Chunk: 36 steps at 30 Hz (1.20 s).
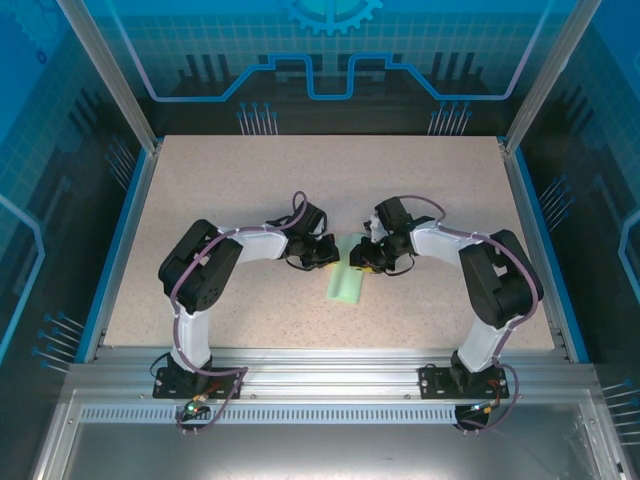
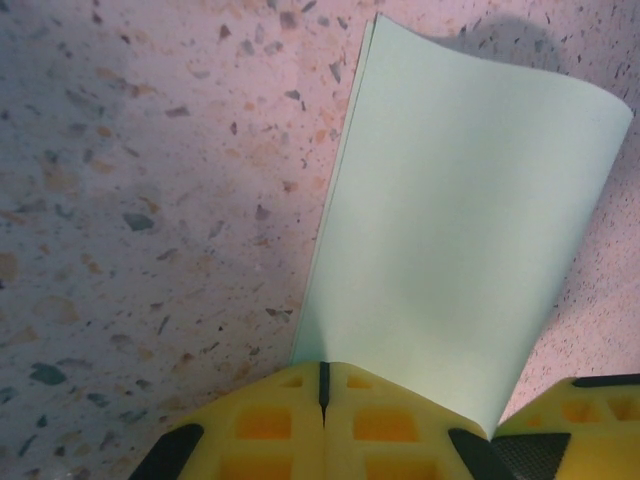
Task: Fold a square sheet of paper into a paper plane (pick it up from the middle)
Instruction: Fold the square sheet of paper in half at the center of the table.
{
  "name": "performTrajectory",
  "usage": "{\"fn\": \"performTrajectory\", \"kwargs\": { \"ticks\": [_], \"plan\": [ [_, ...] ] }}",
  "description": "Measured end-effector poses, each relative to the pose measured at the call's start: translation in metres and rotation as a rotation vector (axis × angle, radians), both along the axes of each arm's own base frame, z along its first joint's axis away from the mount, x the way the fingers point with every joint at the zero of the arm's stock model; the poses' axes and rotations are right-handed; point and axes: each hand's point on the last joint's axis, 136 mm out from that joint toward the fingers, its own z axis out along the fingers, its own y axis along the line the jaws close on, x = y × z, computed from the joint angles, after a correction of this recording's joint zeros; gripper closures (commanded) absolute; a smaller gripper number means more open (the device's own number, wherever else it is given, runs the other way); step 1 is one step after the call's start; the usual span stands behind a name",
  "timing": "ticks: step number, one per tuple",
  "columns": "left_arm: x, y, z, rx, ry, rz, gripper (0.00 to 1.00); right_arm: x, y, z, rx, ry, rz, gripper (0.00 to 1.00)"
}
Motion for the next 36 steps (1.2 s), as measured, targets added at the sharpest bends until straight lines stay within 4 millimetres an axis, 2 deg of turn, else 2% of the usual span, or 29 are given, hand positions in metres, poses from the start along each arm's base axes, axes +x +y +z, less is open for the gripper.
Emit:
{"fn": "performTrajectory", "kwargs": {
  "ticks": [9,13,16,23,27,31,36],
  "plan": [
    [0.0,0.0,0.0,0.001,0.001,-0.001,1.0,-0.003,-0.009,-0.017,-0.017,0.036,-0.017,0.73],
    [0.0,0.0,0.0,0.001,0.0,-0.002,1.0,-0.005,-0.01,-0.018,-0.018,0.04,-0.017,0.71],
    [0.0,0.0,0.0,0.001,0.0,-0.002,1.0,-0.005,-0.01,-0.015,-0.015,0.035,-0.016,0.69],
    [0.0,0.0,0.0,0.001,-0.001,-0.002,1.0,0.002,-0.001,0.014,0.042,-0.018,-0.002,0.66],
    [0.0,0.0,0.0,0.001,-0.001,-0.002,1.0,0.008,0.006,0.023,0.062,-0.035,0.006,0.65],
    [0.0,0.0,0.0,0.001,-0.001,-0.002,1.0,0.014,0.017,0.02,0.069,-0.034,0.024,0.65],
    [0.0,0.0,0.0,0.001,-0.001,-0.002,1.0,0.009,0.018,0.008,0.051,-0.003,0.03,0.66]
  ]
}}
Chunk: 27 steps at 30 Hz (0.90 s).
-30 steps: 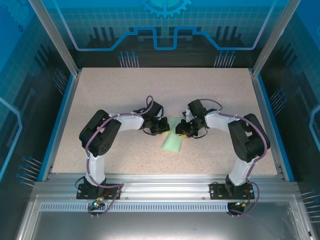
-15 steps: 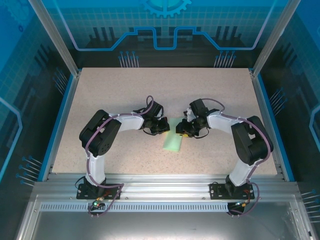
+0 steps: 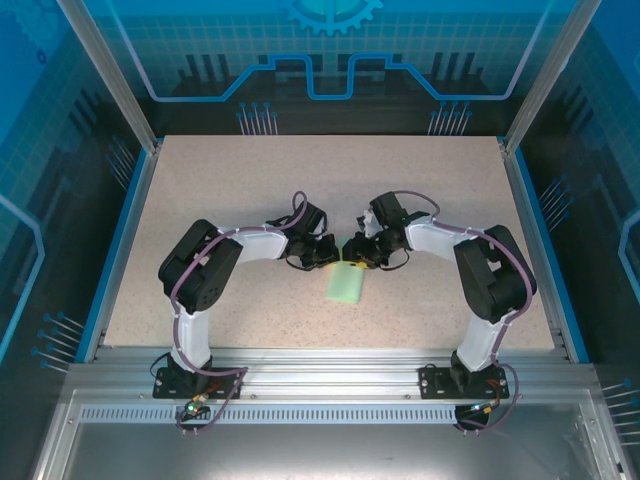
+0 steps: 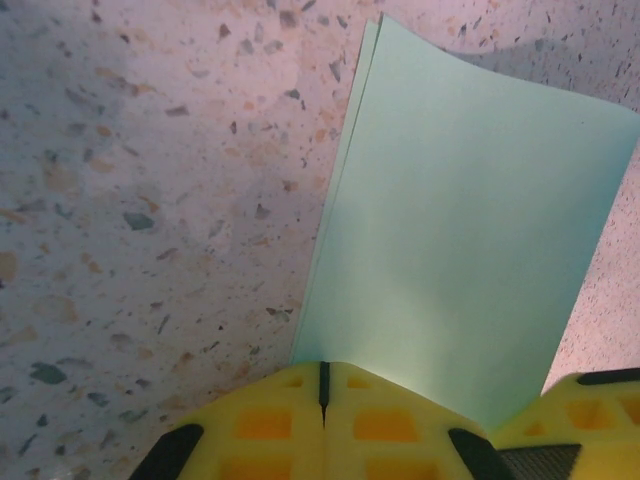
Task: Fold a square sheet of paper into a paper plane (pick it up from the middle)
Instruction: Fold the square sheet of paper in half at the center of the table.
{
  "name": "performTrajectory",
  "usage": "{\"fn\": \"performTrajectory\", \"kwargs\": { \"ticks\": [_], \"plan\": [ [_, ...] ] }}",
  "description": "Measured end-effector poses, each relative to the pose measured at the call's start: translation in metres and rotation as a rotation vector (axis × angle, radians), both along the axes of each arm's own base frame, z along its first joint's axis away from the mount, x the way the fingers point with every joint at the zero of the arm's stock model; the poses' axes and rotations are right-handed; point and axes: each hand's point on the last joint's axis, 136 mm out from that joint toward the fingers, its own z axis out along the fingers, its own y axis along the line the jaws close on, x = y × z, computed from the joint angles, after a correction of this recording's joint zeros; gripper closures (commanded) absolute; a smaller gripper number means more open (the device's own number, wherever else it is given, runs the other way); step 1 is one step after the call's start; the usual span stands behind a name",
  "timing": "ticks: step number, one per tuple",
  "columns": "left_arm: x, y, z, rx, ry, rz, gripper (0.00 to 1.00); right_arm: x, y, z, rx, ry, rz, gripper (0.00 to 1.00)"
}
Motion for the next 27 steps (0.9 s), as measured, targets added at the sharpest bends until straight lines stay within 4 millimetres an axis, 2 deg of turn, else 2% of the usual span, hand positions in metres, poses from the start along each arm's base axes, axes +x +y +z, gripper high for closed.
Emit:
{"fn": "performTrajectory", "kwargs": {
  "ticks": [8,13,23,27],
  "plan": [
    [0.0,0.0,0.0,0.0,0.0,0.0,1.0,-0.013,-0.013,-0.019,-0.008,0.038,-0.001,0.65],
    [0.0,0.0,0.0,0.0,0.0,0.0,1.0,-0.015,-0.016,-0.027,0.014,0.038,0.007,0.65],
    [0.0,0.0,0.0,0.003,-0.001,0.0,1.0,-0.016,-0.018,-0.025,0.094,0.005,0.015,0.64],
    [-0.001,-0.001,0.0,0.003,-0.002,-0.001,1.0,-0.023,-0.021,-0.017,0.098,-0.008,0.017,0.64]
  ]
}}
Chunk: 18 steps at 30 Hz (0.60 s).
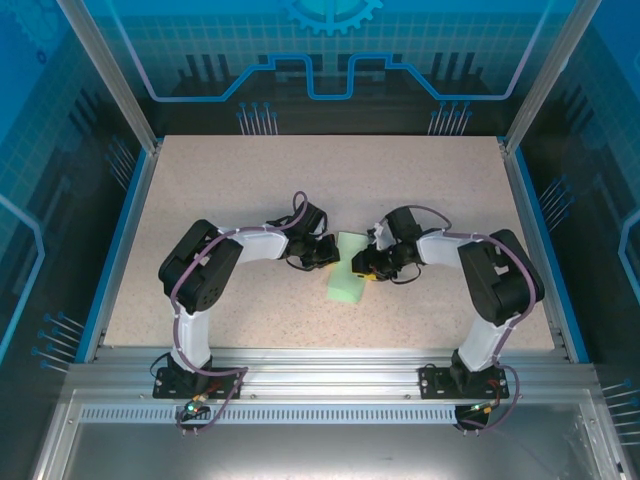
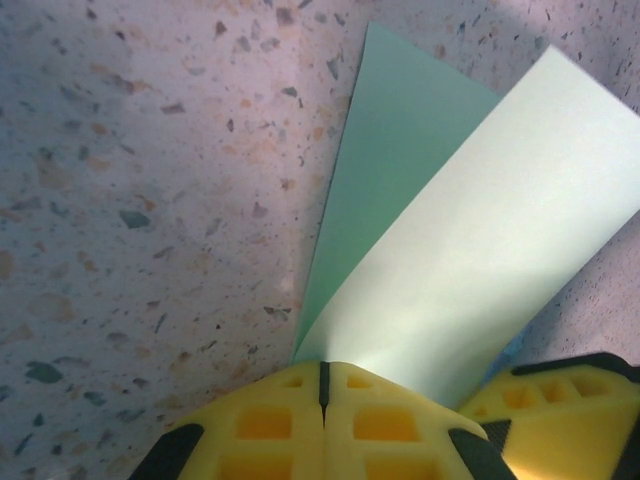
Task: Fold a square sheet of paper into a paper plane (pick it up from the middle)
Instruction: Fold the square sheet of paper in half at the center of the table.
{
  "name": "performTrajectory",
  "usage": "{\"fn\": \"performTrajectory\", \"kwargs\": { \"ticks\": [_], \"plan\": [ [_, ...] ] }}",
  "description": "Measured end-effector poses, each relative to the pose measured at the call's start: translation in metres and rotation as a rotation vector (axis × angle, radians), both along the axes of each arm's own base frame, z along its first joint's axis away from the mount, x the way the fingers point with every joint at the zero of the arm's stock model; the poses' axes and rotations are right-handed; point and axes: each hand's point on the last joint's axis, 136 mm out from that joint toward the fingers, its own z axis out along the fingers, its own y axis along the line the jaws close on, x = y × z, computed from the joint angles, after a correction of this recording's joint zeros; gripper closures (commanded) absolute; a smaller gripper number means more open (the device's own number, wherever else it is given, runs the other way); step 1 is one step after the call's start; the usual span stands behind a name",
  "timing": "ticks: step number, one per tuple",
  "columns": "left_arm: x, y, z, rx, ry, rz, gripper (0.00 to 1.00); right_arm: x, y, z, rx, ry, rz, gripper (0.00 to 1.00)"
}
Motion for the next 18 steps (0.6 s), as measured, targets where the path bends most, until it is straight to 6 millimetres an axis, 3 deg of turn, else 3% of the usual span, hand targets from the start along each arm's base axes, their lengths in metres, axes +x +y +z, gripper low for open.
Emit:
{"fn": "performTrajectory", "kwargs": {
  "ticks": [5,12,18],
  "plan": [
    [0.0,0.0,0.0,0.0,0.0,0.0,1.0,-0.003,0.002,0.01,0.017,-0.026,0.006,0.63],
    [0.0,0.0,0.0,0.002,-0.001,0.0,1.0,-0.017,-0.002,-0.008,0.005,0.03,-0.002,0.63],
    [0.0,0.0,0.0,0.004,-0.003,-0.003,1.0,-0.017,-0.002,-0.008,0.004,0.028,-0.001,0.63]
  ]
}}
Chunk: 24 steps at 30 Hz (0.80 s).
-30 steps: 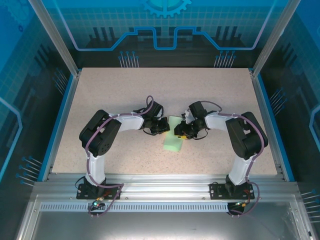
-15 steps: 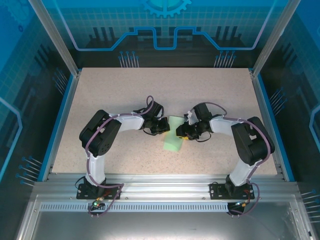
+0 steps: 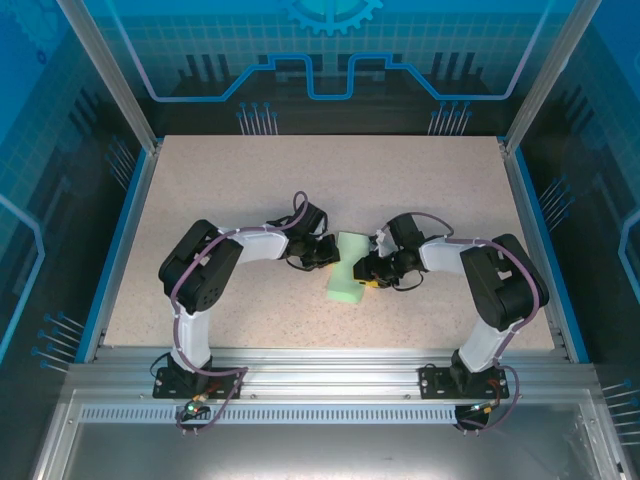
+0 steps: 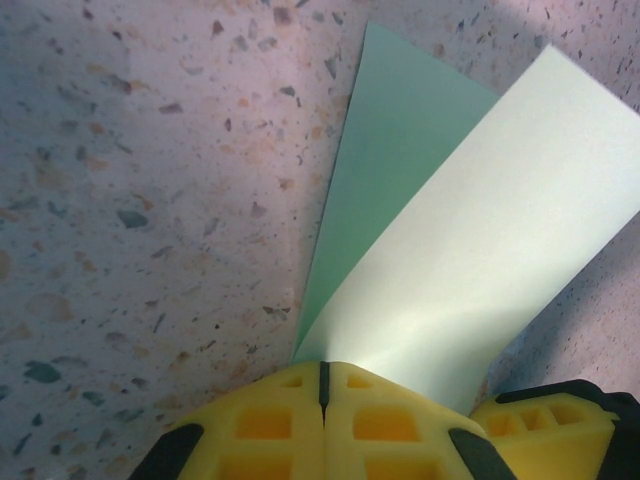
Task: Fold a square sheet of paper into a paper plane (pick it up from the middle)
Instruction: Fold the square sheet of paper in half at the center of the table.
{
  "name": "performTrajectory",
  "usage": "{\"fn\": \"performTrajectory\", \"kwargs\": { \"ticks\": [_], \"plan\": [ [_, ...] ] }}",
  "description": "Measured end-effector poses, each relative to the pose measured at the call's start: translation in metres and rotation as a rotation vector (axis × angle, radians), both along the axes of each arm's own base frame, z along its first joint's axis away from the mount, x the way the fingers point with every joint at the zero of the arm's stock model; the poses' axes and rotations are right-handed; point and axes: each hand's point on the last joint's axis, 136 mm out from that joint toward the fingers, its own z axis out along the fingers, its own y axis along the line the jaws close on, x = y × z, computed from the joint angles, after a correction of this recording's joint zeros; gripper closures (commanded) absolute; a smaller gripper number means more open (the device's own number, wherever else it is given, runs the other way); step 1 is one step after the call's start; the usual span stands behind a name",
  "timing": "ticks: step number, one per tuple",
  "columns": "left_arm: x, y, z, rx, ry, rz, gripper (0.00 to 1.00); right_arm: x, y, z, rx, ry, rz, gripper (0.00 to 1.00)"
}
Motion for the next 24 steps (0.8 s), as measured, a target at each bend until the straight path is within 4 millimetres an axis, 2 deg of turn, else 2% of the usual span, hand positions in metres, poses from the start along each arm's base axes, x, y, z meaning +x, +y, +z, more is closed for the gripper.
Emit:
{"fn": "performTrajectory", "kwargs": {
  "ticks": [10,17,24],
  "plan": [
    [0.0,0.0,0.0,0.0,0.0,0.0,1.0,-0.016,0.019,0.013,-0.002,-0.023,0.057,0.63],
    [0.0,0.0,0.0,0.0,0.0,-0.001,1.0,-0.025,0.013,-0.002,-0.016,0.009,0.039,0.63],
    [0.0,0.0,0.0,0.001,-0.002,-0.004,1.0,-0.023,0.01,0.0,0.036,0.018,0.031,0.63]
  ]
}}
